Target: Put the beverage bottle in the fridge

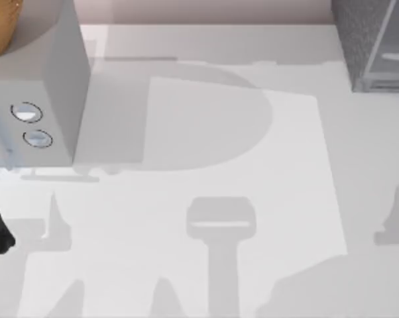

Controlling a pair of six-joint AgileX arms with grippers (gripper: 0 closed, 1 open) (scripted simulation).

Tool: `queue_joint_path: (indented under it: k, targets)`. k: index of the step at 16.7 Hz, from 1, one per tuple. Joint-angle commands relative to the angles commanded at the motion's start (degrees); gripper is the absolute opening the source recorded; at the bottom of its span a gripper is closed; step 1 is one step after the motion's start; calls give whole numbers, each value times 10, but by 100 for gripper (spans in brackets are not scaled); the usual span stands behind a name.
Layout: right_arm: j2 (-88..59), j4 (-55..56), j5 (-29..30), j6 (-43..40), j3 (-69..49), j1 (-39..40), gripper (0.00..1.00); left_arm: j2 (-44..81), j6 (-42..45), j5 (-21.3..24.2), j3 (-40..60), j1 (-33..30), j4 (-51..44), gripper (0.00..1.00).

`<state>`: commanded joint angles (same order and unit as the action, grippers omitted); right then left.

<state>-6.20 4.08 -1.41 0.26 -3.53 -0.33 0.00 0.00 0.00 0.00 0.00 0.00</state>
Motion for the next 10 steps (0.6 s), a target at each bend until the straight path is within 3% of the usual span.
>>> queue_joint_path:
  k: [4, 10]
  targets:
    - [-154, 90, -23, 2, -78, -20, 1, 0, 0, 0, 0, 0, 0, 100]
    - [-496, 271, -62, 2, -236, -69, 1, 0, 0, 0, 0, 0, 0, 100]
